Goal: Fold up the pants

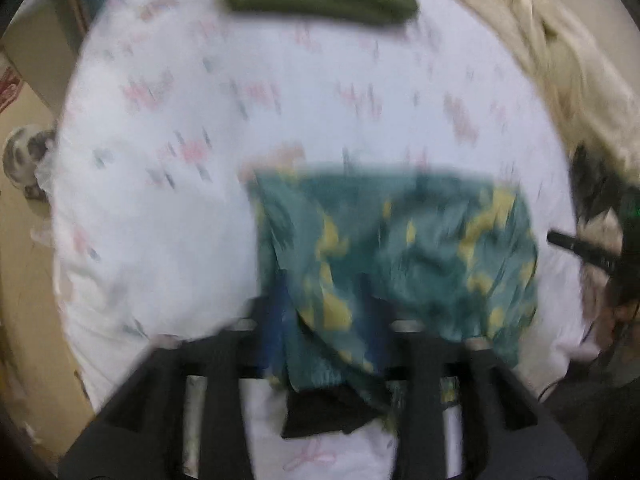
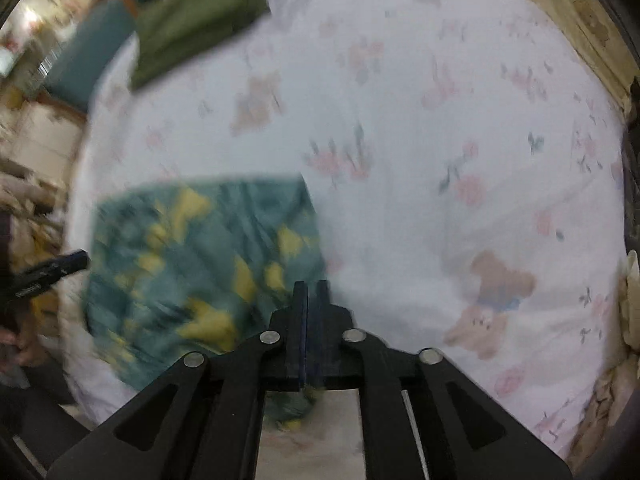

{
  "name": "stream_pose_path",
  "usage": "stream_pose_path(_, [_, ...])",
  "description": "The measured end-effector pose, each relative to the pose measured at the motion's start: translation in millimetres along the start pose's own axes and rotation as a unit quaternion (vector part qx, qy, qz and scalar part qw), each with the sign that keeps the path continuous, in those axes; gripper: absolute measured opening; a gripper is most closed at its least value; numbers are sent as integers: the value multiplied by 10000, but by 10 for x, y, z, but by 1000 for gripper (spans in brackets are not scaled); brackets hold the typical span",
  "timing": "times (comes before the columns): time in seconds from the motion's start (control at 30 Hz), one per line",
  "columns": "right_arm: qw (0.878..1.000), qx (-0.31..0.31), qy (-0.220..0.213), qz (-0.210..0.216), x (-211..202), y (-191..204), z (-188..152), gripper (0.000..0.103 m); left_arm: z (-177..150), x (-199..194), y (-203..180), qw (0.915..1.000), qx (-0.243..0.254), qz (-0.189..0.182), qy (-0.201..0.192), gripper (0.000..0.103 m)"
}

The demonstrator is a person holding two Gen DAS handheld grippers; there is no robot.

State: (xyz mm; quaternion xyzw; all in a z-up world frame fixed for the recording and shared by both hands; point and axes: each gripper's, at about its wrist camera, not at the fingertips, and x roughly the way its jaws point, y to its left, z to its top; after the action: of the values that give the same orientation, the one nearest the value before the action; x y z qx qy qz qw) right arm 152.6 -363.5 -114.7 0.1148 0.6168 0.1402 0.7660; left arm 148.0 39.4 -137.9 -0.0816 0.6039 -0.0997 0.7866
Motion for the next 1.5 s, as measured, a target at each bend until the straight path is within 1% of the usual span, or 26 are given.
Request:
stream_pose_path(0.03, [9998, 68, -91, 138, -35, -26, 34, 10, 63, -83, 42, 9996, -50, 60, -277, 74])
stream_pose_path(0.1, [9989, 188, -173, 393, -59, -54, 85, 29, 159, -125, 100, 9982, -88, 213, -561, 78])
stream_pose_path(0.13, [9983, 250, -191, 487, -44, -65, 104, 54, 239, -87, 138, 9978, -71, 322, -571, 78])
stream_pose_path(0.17, [9977, 302, -222, 565, -17, -69, 134, 67, 302, -26, 152, 9978, -61, 381, -532, 78])
stream_pose_path(0.23, [9967, 363, -223, 691, 31, -12, 223, 67, 368, 98, 231, 9981, -71, 425, -433, 77])
stream_pose_path(0.37, [9964, 421, -70, 731, 244, 34, 336, 67, 404, 283, 253, 9997, -96, 186, -145, 76])
stream_pose_path(0.43, [9966, 385, 36, 722, 358, 60, 371, 67, 429, 387, 233, 9998, 35, 184, -12, 75])
stream_pose_path(0.47, [9969, 338, 85, 703, 414, 75, 398, 67, 445, 428, 222, 9998, 79, 179, 37, 73])
stream_pose_path(0.5, [9971, 271, 156, 697, 485, 99, 424, 67, 447, 457, 212, 9998, 133, 160, 73, 66])
stream_pose_path(0.57, [9964, 160, 317, 771, 626, 157, 443, 63, 464, 504, 175, 9995, 284, 153, 73, 54])
stream_pose_path(0.6, [9958, 68, 408, 819, 686, 184, 446, 61, 486, 527, 160, 9992, 379, 27, 95, 37])
stream_pose_path(0.63, [9951, -93, 488, 855, 740, 233, 447, 48, 494, 552, 141, 9986, 477, -100, 194, 12])
stream_pose_path(0.67, [9940, -251, 573, 902, 772, 274, 449, 23, 512, 582, 130, 9976, 578, -235, 304, 5])
stream_pose_path(0.7, [9922, -382, 700, 959, 807, 318, 454, 15, 522, 584, 88, 9964, 745, -253, 308, 5])
stream_pose_path(0.73, [9909, -498, 738, 1011, 814, 361, 475, 12, 543, 553, 38, 9948, 978, -182, 209, 4])
stream_pose_path(0.83, [9916, -763, 474, 929, 680, 412, 586, 7, 682, 458, 48, 9951, 960, -219, 23, 4])
stream_pose_path(0.9, [9925, -837, -12, 896, 490, 423, 665, 7, 782, 303, 42, 9943, 986, -122, -394, 4])
stream_pose_path(0.97, [9859, -1164, -916, 774, 202, 531, 708, 6, 840, 84, -64, 9861, 1260, 137, -1073, 4])
stream_pose_path(1.0, [9839, -1226, -1147, 619, 126, 578, 732, 6, 843, 16, -100, 9822, 1342, 205, -1301, 4])
stream_pose_path(1.03, [9840, -1260, -1111, 602, 129, 598, 738, 6, 836, -21, -141, 9792, 1436, 293, -1405, 4])
stream_pose_path(1.1, [9830, -1448, -1036, 440, 169, 638, 683, 6, 789, -24, -181, 9770, 1581, 301, -1398, 4])
stream_pose_path(1.23, [9806, -1609, -1030, 446, 129, 556, 516, 6, 539, -101, -280, 9592, 2308, 512, -1550, 4])
stream_pose_path(1.3, [9773, -1759, -1099, 425, 58, 528, 426, 6, 434, -207, -285, 9527, 2481, 495, -1682, 4])
stream_pose_path(1.37, [9736, -1887, -1189, 490, -40, 463, 306, 1, 299, -305, -344, 9444, 2701, 496, -1807, 4])
stream_pose_path(1.43, [9704, -2005, -1237, 529, -126, 438, 177, 0, 104, -402, -414, 9308, 3068, 567, -1905, 4])
stream_pose_path(1.5, [9698, -2049, -1212, 534, -196, 392, 32, 0, -31, -451, -454, 9253, 3239, 565, -1890, 4])
